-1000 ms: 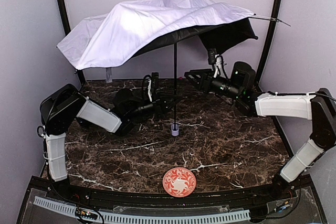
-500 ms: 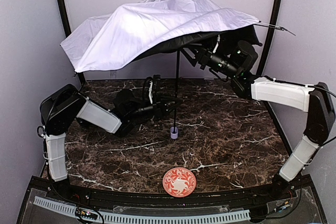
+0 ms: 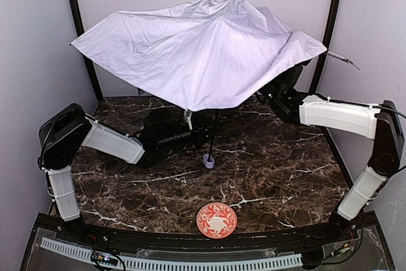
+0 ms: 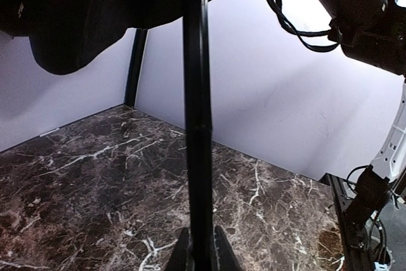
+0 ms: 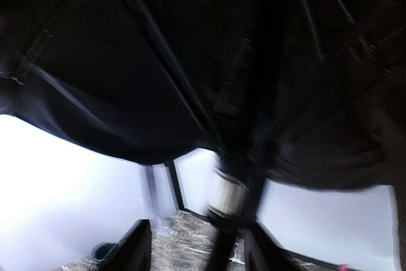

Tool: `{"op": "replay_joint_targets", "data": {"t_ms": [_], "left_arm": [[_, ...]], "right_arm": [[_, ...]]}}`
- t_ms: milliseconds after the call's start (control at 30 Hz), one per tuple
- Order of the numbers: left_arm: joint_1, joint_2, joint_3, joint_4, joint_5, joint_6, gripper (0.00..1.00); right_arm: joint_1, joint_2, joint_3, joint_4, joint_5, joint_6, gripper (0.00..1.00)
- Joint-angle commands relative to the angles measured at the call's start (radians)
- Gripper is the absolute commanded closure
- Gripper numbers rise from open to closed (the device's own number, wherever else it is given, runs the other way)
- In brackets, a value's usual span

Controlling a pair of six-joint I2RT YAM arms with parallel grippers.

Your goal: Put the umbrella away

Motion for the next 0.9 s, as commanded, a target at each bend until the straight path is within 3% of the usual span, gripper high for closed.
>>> {"op": "replay_joint_targets", "data": {"t_ms": [0,133,233,333,400,500,733,800,867], "left_arm": [[-0.017,-0.089,0.028,0.005,-0.118,0.111,1.0],[-0.03,-0.088,0.038,-0.018,-0.109,0.134,1.0],[-0.032,-0.095,0.027,-0.019,-0.073,0.147,1.0],[-0.031,-0.112,-0.006,0.024,0.031,0.187,0.69],[-0.024,-0.119,-0.019,0.046,0.095,0.193,0.54],[-0.001,-0.104,0.0,0.054,0.18,0.13,0.45],[0.012,-0.038,0.051,0.141,0.341,-0.002,0.45],[0.012,-0.033,0.057,0.143,0.352,-0.008,0.56],[0.012,-0.033,0.058,0.149,0.355,-0.019,0.8]], "right_arm": [[0.009,-0.029,-0.022,0.004,0.088,-0.017,0.67],[0.009,-0.029,-0.006,-0.015,0.072,-0.014,0.95],[-0.005,-0.03,0.019,-0.04,0.01,0.009,1.0],[-0.038,-0.066,0.037,-0.029,-0.12,0.085,1.0],[-0.061,-0.075,0.045,0.011,-0.224,0.152,1.0],[-0.09,-0.067,0.078,0.077,-0.39,0.28,1.0],[-0.101,-0.009,0.139,0.26,-0.587,0.475,1.0],[-0.101,0.006,0.159,0.269,-0.61,0.493,1.0],[-0.103,0.01,0.166,0.269,-0.619,0.497,1.0]]}}
